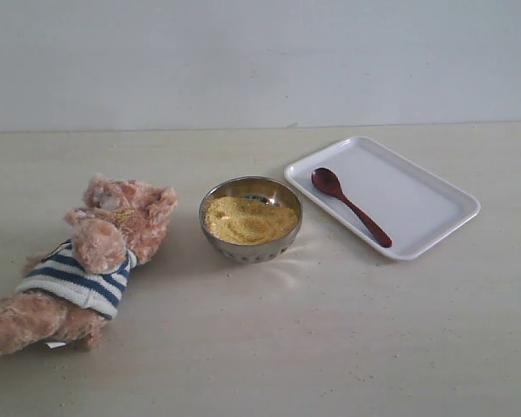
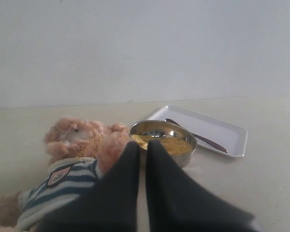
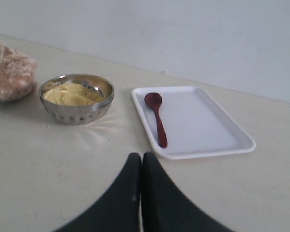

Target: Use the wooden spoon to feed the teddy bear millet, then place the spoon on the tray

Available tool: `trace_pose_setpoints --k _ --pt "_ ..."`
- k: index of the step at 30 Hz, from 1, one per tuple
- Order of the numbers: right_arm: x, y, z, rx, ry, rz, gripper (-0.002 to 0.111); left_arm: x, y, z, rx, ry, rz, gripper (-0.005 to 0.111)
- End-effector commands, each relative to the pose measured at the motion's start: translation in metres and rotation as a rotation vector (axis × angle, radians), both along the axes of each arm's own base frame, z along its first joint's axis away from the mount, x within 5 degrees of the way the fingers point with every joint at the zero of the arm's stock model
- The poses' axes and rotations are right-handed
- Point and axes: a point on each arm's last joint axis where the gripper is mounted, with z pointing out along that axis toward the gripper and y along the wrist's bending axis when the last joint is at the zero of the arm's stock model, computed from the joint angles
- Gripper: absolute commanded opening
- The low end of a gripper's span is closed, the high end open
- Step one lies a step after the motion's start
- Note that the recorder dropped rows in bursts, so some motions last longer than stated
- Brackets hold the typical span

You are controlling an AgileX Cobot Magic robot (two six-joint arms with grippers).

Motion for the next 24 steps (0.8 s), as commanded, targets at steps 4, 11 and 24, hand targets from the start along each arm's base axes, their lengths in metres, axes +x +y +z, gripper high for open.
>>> trace_pose_setpoints --k 4,11,24 --pt "-0.0002 -0.0013 -0.0117 -0.079 0.032 0.000 0.000 0.0003 0.0006 -0.0017 0.022 -0.008 0.009 0.005" --pt "-0.0003 -0.0011 -0.0116 -0.071 0.035 0.001 0.000 0.0005 0.0011 -0.0016 0.061 -0.030 0.013 0.005" --pt "-0.0002 -0.0011 -0.0113 -0.068 0.032 0.000 0.000 0.0005 0.0011 -0.0016 0.061 -0.030 0.013 0.005"
